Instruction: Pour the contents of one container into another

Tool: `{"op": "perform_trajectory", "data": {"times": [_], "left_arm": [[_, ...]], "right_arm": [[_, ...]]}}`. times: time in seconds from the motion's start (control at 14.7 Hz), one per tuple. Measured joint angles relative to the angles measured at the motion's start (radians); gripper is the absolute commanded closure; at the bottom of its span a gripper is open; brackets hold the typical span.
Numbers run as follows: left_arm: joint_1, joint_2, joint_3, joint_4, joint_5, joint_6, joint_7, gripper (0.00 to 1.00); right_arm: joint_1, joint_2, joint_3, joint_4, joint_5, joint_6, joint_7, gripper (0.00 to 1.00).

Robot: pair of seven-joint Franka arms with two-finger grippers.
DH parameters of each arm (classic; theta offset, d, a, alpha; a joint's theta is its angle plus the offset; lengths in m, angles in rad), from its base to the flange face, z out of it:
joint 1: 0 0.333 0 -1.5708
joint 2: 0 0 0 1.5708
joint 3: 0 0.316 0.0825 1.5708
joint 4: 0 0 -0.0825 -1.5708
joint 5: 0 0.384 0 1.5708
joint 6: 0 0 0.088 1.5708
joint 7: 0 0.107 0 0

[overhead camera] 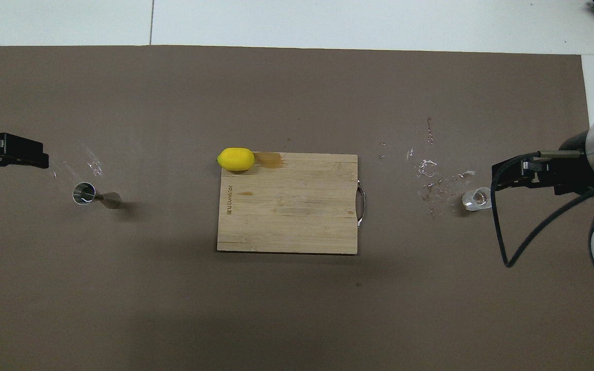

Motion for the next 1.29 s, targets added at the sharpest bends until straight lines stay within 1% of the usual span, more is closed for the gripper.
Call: {"op": "perform_trajectory", "data": {"times": [0.41,0.54,0.68,0.82,1.02,1.29], "left_arm": [[0.0,0.0,0.002,-0.001,0.001,0.001,0.0,0.0],[0.002,-0.001,0.005,-0.009,0.001,0.029,0.0,0.0],[0.002,-0.005,0.008,-0.042,0.001,0.108,-0.001,0.0],[0.002,-0.012,0.008,-0.106,0.001,0.205,-0.002,0.0],[0.002,-0.005,0.008,-0.183,0.001,0.315,-0.011,0.0],[0.003,0.047,0.009,-0.207,0.001,0.488,-0.015,0.0]], "right_arm": [[0.0,0.0,0.0,0.0,0.0,0.0,0.0,0.0],[-0.002,0.0,0.0,0.0,0.0,0.0,0.0,0.0],[-0.01,0.0,-0.001,0.0,0.0,0.0,0.0,0.0],[-0.018,0.0,-0.001,0.0,0.0,0.0,0.0,0.0],[-0.02,-0.001,-0.001,0.0,0.0,0.0,0.0,0.0],[-0.029,-0.001,-0.002,0.0,0.0,0.0,0.0,0.0]]}}
